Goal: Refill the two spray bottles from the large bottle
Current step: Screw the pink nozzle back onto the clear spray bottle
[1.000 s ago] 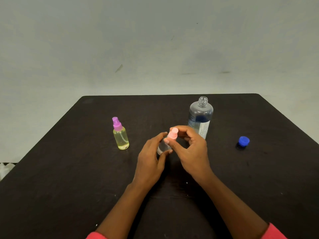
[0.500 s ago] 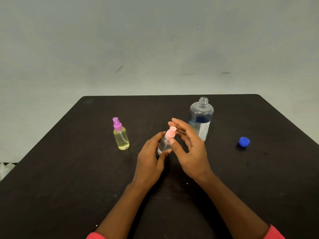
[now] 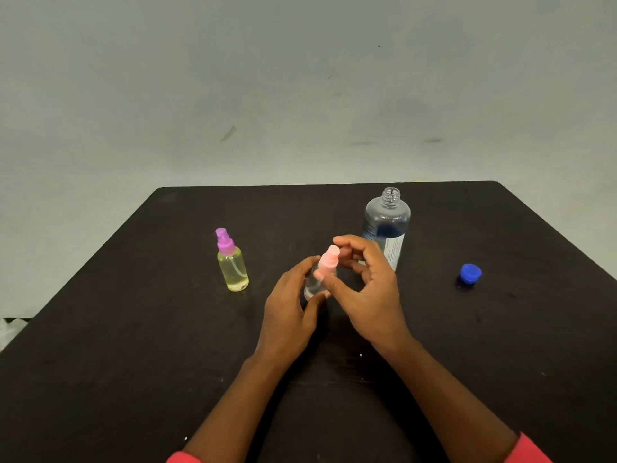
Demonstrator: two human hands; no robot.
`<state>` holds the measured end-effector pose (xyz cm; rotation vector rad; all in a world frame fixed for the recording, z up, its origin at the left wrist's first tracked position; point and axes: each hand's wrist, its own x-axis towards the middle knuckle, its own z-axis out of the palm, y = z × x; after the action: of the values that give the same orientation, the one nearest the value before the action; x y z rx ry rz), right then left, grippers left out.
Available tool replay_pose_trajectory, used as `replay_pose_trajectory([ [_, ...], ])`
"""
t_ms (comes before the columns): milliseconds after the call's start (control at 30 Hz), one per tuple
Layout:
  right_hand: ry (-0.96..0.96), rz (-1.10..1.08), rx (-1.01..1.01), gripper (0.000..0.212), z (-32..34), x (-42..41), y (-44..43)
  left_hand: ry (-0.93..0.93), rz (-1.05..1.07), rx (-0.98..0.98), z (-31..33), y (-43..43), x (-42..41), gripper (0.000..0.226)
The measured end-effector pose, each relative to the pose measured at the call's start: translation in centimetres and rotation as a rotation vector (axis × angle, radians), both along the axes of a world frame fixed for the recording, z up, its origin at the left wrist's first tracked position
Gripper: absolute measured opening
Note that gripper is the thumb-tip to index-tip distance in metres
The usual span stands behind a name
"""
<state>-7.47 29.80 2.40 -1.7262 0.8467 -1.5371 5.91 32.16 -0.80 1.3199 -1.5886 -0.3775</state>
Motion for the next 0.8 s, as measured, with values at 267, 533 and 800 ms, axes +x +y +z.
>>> replay_pose_trajectory([
  [267,0.065,0.123,0.007,0.047,0.47,-0.16,0.44,0.004,-0.016,0.017,-0.16,-0.06,0.12,0.055],
  [533,0.049,0.02,-0.001,0.032,0.35,-0.07,0.35,-0.04,-0.017,0.016,-0.14,0.05,0.09,0.054],
  [800,0.054,-0.007,-0.024,0.025,0.27,-0.19,0.16,-0.04,-0.021,0.017,-0.09,0.05,0.05,0.051],
])
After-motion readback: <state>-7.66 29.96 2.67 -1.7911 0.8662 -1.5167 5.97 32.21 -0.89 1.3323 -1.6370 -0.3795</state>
